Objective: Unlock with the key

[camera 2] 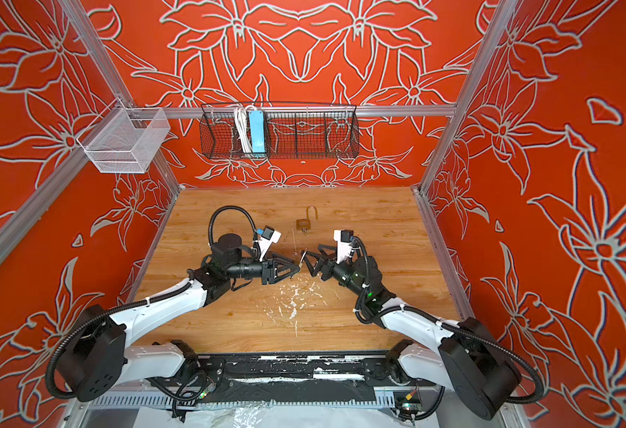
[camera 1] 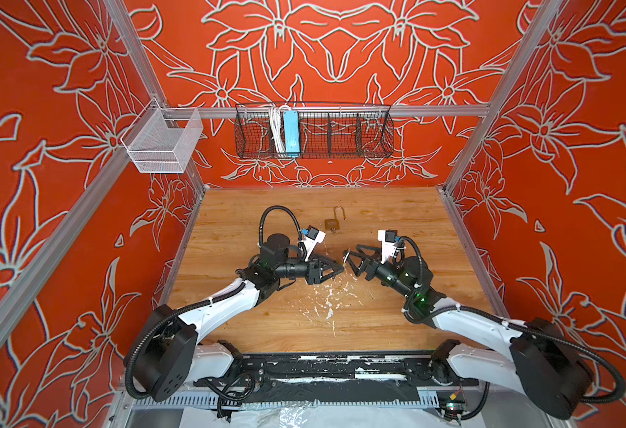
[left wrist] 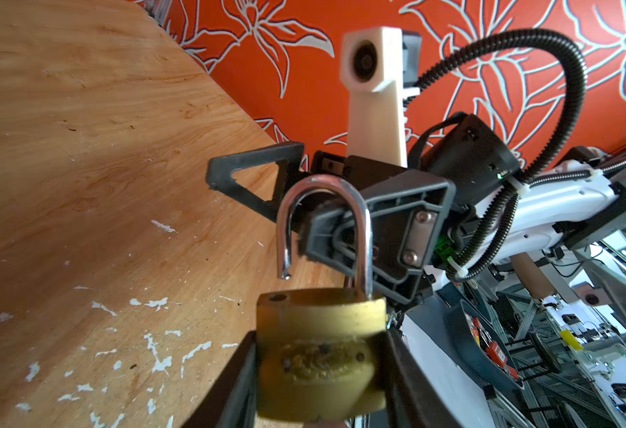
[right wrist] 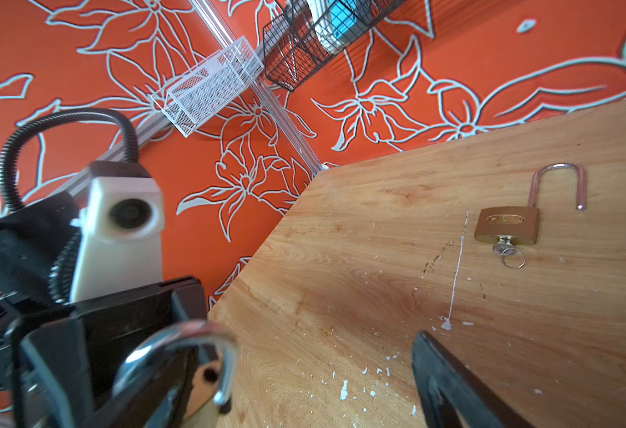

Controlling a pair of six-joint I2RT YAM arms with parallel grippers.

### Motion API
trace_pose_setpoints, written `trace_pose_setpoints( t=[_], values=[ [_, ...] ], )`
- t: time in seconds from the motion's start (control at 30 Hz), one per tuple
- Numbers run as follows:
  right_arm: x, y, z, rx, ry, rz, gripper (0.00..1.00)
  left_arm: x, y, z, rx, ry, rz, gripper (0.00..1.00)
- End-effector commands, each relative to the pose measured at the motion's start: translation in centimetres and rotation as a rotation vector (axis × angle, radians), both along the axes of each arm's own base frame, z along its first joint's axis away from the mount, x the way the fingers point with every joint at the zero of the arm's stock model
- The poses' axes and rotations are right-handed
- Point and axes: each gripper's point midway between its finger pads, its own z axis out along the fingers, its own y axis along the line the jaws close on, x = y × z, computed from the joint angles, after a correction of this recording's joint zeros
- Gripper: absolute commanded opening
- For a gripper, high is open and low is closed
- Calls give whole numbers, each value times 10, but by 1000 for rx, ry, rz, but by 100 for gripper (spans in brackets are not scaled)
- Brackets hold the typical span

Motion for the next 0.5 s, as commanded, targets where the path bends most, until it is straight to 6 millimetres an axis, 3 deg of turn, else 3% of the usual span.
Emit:
trace_pose_setpoints(
  t=[0.0,0.17,0.33,0.47],
  values=[
    [3,8,26,66,-44,29,92,-7,-6,35,-70,-93,-53,0],
    [12,3,17,56,-5,-30,91,-6,-5,32,-37,-108,-30,0],
    [24,-32,-15,-70,124,-239,91,14,4,27,66,-160,154,0],
    [22,-48,-23,-124,153,-312,91,32,8,19,241,-262,308,0]
  ],
)
